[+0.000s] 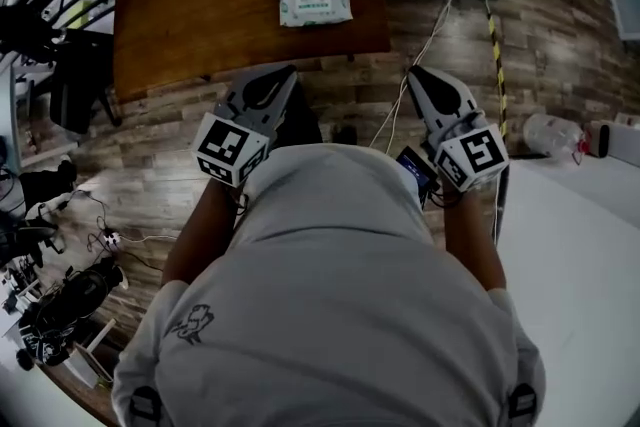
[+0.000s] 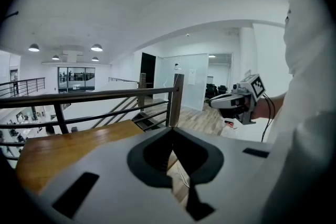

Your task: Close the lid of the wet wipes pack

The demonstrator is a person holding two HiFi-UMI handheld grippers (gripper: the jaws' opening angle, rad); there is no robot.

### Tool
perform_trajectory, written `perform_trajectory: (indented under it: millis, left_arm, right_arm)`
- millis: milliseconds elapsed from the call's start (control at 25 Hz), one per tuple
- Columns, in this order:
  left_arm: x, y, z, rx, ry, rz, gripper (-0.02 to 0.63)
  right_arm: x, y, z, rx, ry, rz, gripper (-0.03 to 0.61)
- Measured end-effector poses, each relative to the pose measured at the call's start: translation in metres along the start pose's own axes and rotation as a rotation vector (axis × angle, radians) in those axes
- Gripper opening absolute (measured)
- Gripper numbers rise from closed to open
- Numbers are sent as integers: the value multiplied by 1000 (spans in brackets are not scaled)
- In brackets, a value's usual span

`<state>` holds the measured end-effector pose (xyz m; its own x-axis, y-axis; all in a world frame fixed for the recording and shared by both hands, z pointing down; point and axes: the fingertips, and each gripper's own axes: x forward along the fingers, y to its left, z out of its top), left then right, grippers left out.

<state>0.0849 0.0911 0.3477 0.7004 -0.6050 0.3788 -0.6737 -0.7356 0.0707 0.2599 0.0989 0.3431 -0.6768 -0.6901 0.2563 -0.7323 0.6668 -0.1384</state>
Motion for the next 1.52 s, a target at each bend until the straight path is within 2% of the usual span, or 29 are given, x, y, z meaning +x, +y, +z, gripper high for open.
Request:
perform_trajectory:
  millis: [240, 520, 1080, 1520]
  left_arm:
    - [-29, -16, -4, 3, -15, 27, 12]
    - [-68, -18, 0, 35, -45, -9, 12]
    - [-196, 2, -33, 56, -95, -78, 12]
    - [-286, 9, -70, 83, -128, -133, 12]
  right_arm:
    - [-11, 25, -7, -4, -6, 26, 40]
    - [-10, 68, 5, -42, -21, 11, 40]
    - [-7, 198, 11, -58, -36, -81, 40]
    - [-14, 304, -13, -45, -31, -152, 40]
